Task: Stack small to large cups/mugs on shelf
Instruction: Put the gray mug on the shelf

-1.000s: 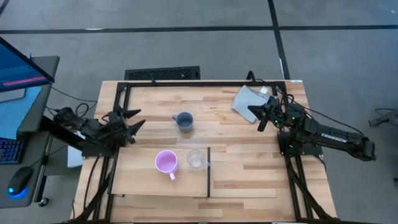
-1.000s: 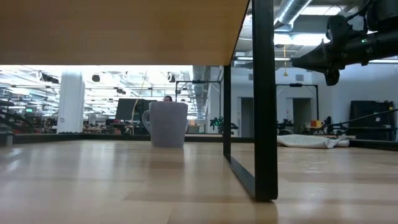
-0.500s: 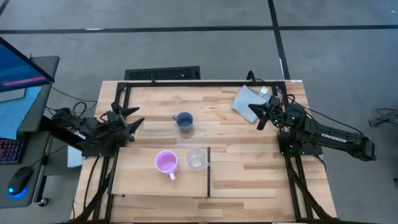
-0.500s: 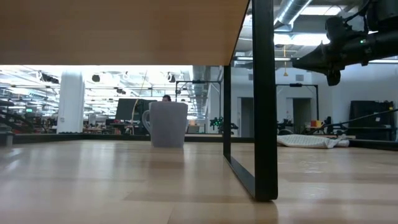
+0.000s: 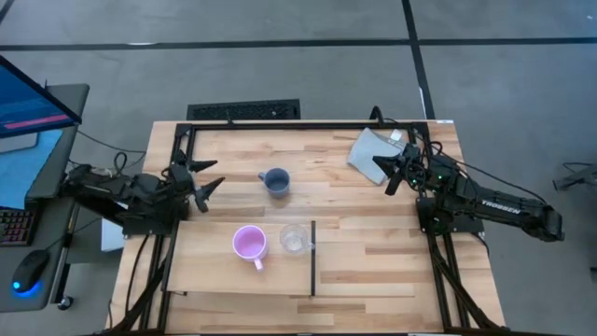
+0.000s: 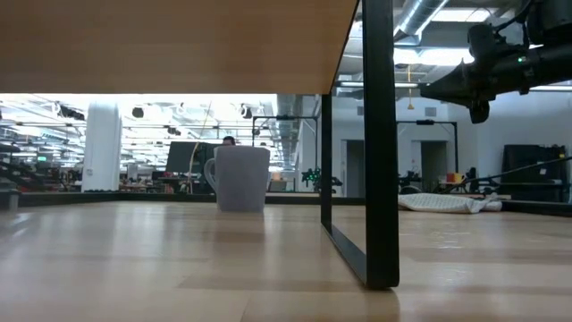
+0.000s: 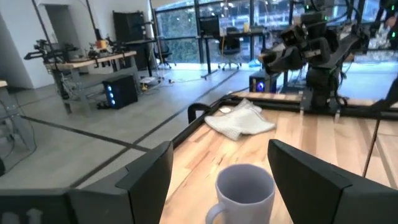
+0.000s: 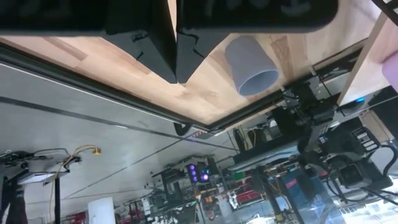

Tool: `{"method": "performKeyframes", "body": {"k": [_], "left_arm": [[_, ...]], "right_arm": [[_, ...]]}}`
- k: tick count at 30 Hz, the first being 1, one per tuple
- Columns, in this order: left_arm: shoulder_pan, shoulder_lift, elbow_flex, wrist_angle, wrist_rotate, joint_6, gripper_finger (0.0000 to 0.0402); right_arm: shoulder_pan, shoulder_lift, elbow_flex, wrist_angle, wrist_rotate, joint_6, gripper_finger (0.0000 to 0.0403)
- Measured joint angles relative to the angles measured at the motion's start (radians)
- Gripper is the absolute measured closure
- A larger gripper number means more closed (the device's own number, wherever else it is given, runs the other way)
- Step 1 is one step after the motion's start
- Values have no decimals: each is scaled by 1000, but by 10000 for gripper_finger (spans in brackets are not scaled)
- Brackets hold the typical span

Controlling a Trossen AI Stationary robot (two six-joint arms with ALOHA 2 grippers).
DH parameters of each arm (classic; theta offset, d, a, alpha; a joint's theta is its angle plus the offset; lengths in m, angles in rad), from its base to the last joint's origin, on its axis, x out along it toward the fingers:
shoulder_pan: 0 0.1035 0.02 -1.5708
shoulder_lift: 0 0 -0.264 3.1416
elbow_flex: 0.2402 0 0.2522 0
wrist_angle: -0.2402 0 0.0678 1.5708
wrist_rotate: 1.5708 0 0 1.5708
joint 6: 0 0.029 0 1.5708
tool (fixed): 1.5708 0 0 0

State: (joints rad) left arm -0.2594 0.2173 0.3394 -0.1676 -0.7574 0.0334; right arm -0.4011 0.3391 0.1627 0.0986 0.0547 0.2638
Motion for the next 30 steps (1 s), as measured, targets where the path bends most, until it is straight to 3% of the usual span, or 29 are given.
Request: {"method": "performKeyframes", "body": {"k": [13, 22, 30], "left_arm": [[271, 229, 145, -249, 370, -13, 145], [466, 431, 240, -307, 606, 142, 145], [569, 615, 367, -434, 776, 302, 145]], "right_arm": [[0, 0, 0, 0, -1, -1, 376], [0, 0, 0, 0, -1, -2, 376], [0, 0, 0, 0, -1, -2, 376]]}}
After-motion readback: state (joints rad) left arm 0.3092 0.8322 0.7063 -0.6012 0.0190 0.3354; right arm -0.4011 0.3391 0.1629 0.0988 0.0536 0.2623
